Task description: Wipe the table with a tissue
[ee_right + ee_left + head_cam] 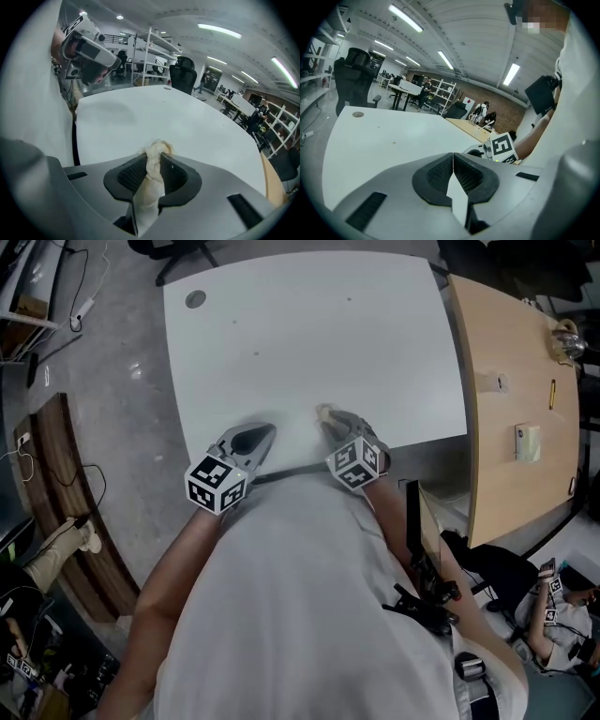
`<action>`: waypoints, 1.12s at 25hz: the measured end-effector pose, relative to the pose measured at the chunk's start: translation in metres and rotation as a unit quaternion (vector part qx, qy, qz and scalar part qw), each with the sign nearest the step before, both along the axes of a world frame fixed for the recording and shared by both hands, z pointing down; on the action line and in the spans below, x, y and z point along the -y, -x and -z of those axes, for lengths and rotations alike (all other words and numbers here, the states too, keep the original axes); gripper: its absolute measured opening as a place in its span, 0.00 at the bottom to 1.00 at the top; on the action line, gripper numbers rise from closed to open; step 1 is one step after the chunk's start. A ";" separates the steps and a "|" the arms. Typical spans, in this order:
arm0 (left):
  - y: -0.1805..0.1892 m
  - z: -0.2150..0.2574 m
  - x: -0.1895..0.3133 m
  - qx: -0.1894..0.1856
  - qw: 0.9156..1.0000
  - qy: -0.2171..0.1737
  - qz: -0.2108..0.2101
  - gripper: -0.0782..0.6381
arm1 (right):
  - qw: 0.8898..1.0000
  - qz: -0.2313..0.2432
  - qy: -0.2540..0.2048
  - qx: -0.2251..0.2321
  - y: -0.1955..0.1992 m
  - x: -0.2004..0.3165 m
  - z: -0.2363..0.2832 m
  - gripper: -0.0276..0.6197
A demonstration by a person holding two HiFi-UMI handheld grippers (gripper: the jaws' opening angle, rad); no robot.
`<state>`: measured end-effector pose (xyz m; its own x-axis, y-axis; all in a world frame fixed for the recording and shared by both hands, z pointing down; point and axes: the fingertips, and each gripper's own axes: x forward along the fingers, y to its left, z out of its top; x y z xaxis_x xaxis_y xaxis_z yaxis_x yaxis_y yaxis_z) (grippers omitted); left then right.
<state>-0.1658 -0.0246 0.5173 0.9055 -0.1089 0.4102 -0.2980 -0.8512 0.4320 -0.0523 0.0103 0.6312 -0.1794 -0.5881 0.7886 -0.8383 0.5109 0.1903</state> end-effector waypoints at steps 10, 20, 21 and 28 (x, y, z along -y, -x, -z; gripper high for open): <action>0.025 0.003 0.000 0.010 1.000 -0.008 0.007 0.12 | 0.990 0.134 0.012 0.034 0.087 0.016 -0.003 0.18; 0.027 0.006 0.001 -0.008 1.000 -0.009 0.017 0.12 | 0.997 0.078 -0.002 -0.013 -0.005 -0.004 -0.004 0.18; 0.027 0.006 0.001 -0.007 1.000 -0.010 0.015 0.12 | 0.999 0.049 -0.002 -0.015 -0.023 -0.007 -0.004 0.18; 0.017 0.009 0.005 -0.010 1.000 -0.011 0.007 0.12 | 0.987 -0.158 0.001 -0.029 -0.124 -0.018 -0.001 0.18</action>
<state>-0.1826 -0.0293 0.5084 0.9118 -0.1314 0.3891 -0.3022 -0.8562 0.4190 0.0719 0.0278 0.6317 0.0577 -0.6060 0.7934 -0.9438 0.2260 0.2413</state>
